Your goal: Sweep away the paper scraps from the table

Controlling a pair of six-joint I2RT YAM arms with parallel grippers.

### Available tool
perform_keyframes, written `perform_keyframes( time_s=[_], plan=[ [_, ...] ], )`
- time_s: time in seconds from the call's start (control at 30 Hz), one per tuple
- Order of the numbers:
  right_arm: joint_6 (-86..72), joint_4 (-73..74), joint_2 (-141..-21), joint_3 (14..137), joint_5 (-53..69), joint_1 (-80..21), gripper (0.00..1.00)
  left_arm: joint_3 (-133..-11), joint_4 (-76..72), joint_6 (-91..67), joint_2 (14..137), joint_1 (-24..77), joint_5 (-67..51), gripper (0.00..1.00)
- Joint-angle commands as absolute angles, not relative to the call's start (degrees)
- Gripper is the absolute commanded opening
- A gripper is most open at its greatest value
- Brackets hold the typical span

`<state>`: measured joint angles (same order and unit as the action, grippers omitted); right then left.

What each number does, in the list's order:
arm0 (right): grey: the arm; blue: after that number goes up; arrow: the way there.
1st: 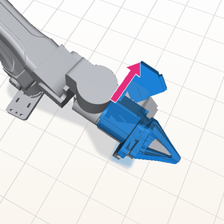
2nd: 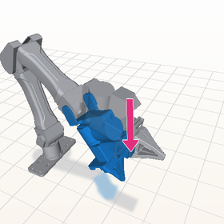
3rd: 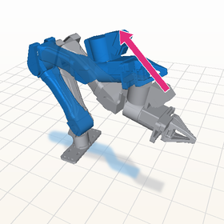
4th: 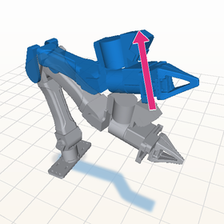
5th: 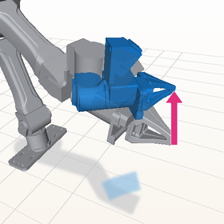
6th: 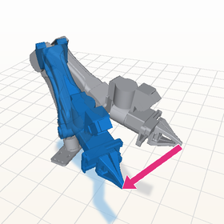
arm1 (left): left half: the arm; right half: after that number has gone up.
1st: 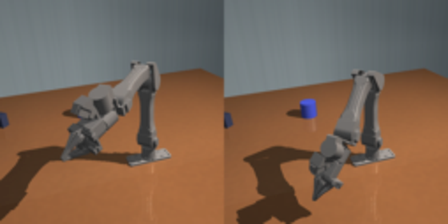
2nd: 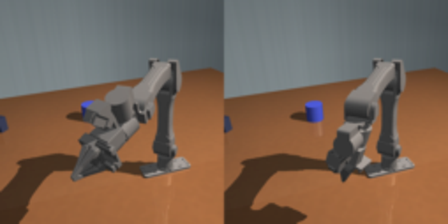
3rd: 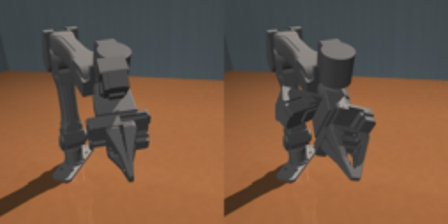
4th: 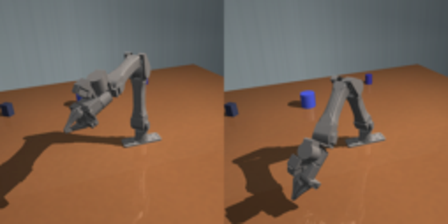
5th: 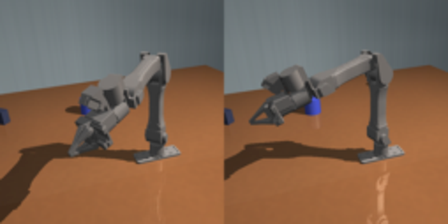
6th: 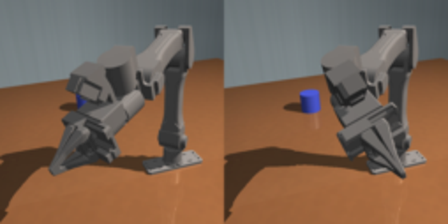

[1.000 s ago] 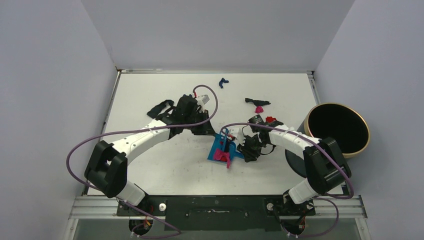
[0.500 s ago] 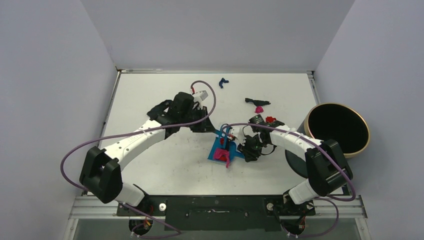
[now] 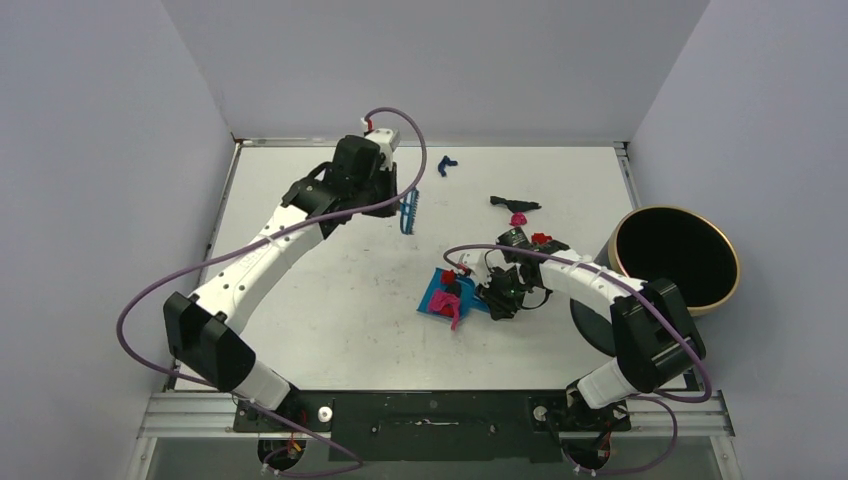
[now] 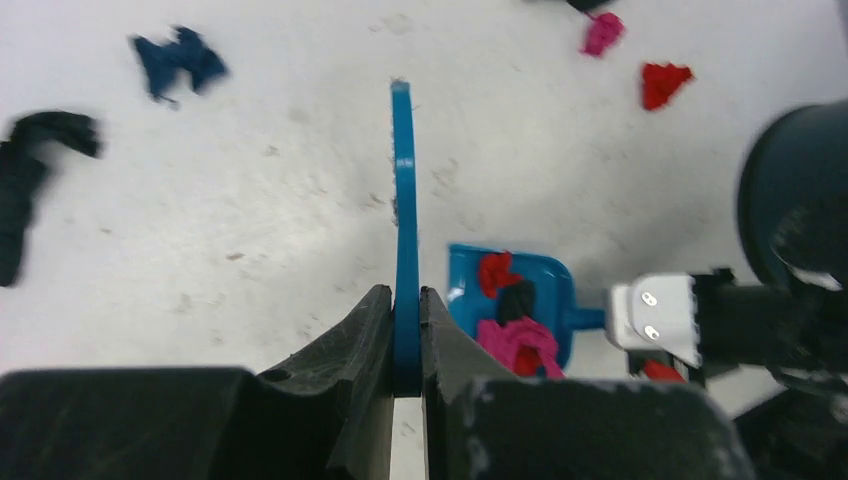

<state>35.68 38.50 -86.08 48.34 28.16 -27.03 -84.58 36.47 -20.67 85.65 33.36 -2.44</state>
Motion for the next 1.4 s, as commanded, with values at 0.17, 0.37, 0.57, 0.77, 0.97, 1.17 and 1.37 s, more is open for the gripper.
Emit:
perform_keyframes(
  time_s=[0.17, 0.37, 0.57, 0.77, 0.97, 1.17, 1.37],
  plan=[
    [31.10, 34.19, -86.00, 51.60, 23.71, -26.38, 0.05, -106.15, 46.76, -8.02, 105.12, 30.59, 25.85, 0.00],
    [30.14, 33.66, -86.22, 52.16, 22.94, -25.58, 0.05, -121.20, 51.30, -4.73, 118.60, 30.09, 29.73, 0.00],
    [29.63, 33.20, -87.88, 53.01, 23.71, -24.95, 0.05, -129.80, 51.71, -0.94, 126.89, 29.55, 30.88, 0.00],
    [29.19, 33.40, -88.59, 54.08, 23.49, -24.44, 0.05, -133.41, 51.85, -0.41, 130.73, 28.15, 26.91, 0.00],
    [28.39, 33.38, -89.36, 54.49, 23.90, -24.08, 0.05, -136.37, 50.90, 3.18, 134.06, 26.50, 22.95, 0.00],
    [28.33, 33.95, -88.57, 54.36, 23.01, -24.03, 0.05, -134.83, 53.43, 1.87, 134.69, 26.62, 14.61, 0.00],
    [28.64, 35.33, -88.42, 55.15, 22.18, -23.68, 0.05, -126.94, 57.00, -1.86, 128.77, 28.98, 9.11, 0.00]
  ],
)
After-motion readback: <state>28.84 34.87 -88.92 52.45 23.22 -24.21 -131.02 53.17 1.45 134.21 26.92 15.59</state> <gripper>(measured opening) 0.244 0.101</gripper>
